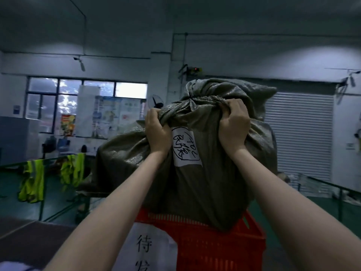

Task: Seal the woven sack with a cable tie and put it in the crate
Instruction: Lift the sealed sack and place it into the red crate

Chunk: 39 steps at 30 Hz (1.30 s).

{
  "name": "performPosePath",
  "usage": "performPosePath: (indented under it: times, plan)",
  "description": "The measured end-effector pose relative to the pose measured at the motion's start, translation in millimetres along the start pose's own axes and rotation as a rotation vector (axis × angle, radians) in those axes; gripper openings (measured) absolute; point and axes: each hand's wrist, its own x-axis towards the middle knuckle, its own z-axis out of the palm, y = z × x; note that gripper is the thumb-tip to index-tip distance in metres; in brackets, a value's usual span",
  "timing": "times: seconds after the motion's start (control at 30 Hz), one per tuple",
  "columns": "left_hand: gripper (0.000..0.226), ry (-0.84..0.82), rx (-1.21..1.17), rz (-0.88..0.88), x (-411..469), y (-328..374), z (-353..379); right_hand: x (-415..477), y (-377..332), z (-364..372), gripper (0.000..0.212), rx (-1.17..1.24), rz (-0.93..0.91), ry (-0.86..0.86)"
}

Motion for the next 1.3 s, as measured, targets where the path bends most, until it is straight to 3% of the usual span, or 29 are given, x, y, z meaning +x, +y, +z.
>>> performPosePath:
  times: [0.27,0.53,0.8,0.97,1.1,1.3]
  plan:
    - [0.012,-0.035,-0.142,-0.171,-30,-66,50,-24,51,31,0.022,-0.15,-0.072,-0.131]
    - [0.026,-0.08,-0.038,-0.478,-63,-145,42,-86,61,84,0.029,-0.161,-0.028,-0.347]
    - [0.026,-0.152,0.042,-0.503,-59,-190,29,-113,59,118,0.027,-0.196,0.216,-0.449]
    - [0.022,-0.204,0.09,-0.418,-50,-168,48,-102,74,101,0.029,-0.233,0.38,-0.419]
    - [0.016,-0.362,0.151,-0.384,-33,-144,70,-83,92,91,0.03,-0.329,0.503,-0.434]
    - [0.014,-0.464,0.18,-0.574,-56,-175,69,-104,99,95,0.031,-0.401,0.516,-0.649]
